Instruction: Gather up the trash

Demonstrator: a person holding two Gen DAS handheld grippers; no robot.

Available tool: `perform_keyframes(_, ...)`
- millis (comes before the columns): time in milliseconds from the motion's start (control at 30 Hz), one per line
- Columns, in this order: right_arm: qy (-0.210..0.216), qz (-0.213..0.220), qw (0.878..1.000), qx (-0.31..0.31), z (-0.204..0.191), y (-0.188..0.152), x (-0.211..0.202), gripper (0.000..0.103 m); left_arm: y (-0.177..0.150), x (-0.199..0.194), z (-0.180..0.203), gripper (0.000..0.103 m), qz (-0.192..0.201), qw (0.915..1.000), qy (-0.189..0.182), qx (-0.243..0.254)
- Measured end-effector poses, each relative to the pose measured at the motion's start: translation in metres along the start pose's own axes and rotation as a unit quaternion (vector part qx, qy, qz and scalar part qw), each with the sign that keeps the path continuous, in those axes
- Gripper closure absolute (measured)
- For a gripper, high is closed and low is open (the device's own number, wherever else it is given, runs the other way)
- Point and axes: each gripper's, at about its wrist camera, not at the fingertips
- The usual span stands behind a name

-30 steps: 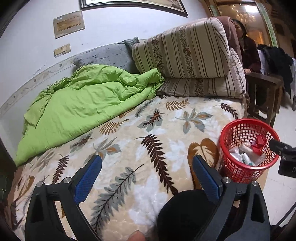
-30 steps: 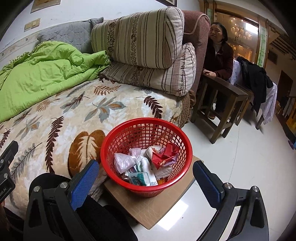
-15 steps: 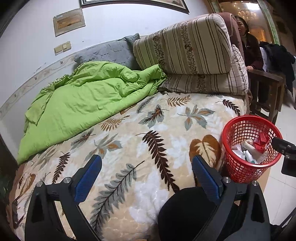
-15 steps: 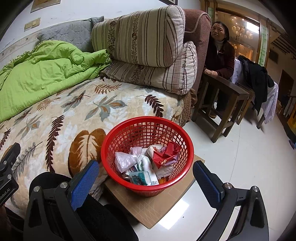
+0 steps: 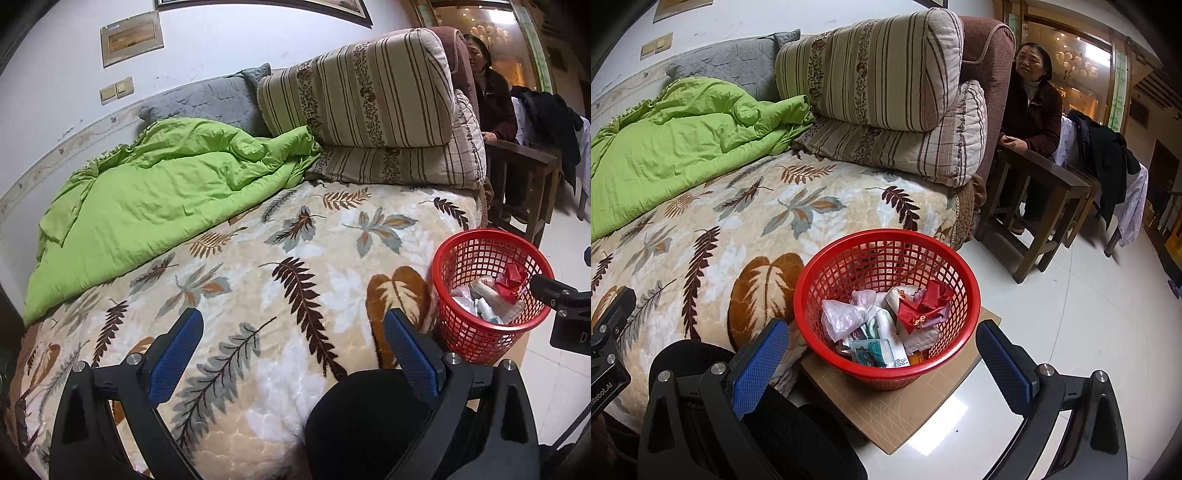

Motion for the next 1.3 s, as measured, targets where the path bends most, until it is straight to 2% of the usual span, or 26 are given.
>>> perform_keyframes(567,0.001,0.000,1.000,-0.004,-0.001,0.000,0.002,0.001,-0.002,0.005,-0.001,0.005,-0.012,0.9998,-0.011,-0.006)
perform_keyframes(700,0.006,0.005,1.000,-0.011,-0.003,0.003,0.004,0.001,-0.002,0.015,-0.017,0.005,-0.037,0.9984,-0.016,-0.040)
perform_keyframes(833,0.011,0.025,0.999,-0.041,-0.019,0.021,0.010,0.001,-0.005,0.025,-0.064,0.005,-0.050,0.9942,0.037,-0.088)
perform_keyframes(900,0.034,0.042,0.996,-0.069,-0.040,0.035,0.015,0.001,-0.011,0.035,-0.099,0.005,-0.069,0.9873,0.081,-0.118)
perform_keyframes(967,0.057,0.046,0.991,-0.111,-0.078,0.050,0.026,0.001,-0.020,0.048,-0.130,0.005,-0.100,0.9761,0.140,-0.133)
perform_keyframes(1033,0.081,0.035,0.986,-0.144,-0.113,0.060,0.039,0.001,-0.033,0.067,-0.165,0.005,-0.150,0.9564,0.203,-0.147)
perform_keyframes(1067,0.103,0.027,0.981,-0.160,-0.139,0.065,0.048,0.001,-0.042,0.078,-0.184,0.005,-0.173,0.9477,0.216,-0.160)
perform_keyframes(1233,0.172,-0.014,0.960,-0.222,-0.269,0.068,0.099,0.001,-0.082,0.118,-0.245,0.005,-0.243,0.9197,0.202,-0.233)
perform_keyframes(1300,0.194,-0.054,0.953,-0.227,-0.314,0.066,0.126,0.001,-0.097,0.138,-0.263,0.005,-0.268,0.9104,0.189,-0.253)
Point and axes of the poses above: each gripper's, at about its wrist camera, not at the fingertips, and x roughly the way its jaws point, z to its right, y to its top, and after that the axes turned 2 degrees about x, right-handed
